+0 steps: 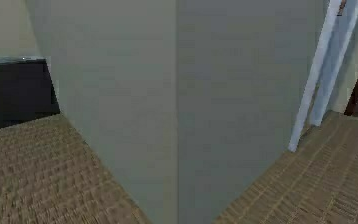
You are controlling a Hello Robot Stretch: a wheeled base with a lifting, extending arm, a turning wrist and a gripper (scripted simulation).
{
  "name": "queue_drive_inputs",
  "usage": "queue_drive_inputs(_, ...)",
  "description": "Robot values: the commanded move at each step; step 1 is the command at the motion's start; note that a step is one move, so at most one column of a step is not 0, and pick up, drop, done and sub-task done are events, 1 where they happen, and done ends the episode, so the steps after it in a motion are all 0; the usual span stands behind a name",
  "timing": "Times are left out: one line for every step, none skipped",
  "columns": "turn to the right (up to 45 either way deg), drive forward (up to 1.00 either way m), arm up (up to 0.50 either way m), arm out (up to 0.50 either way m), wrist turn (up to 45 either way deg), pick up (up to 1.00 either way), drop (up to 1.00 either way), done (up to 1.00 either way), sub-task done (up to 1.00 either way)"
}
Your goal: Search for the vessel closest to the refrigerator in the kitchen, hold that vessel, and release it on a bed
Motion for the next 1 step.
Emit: queue_drive_inputs(27.0,0.00,0.00,0.00,0.0,0.00,0.00,0.00,0.00)
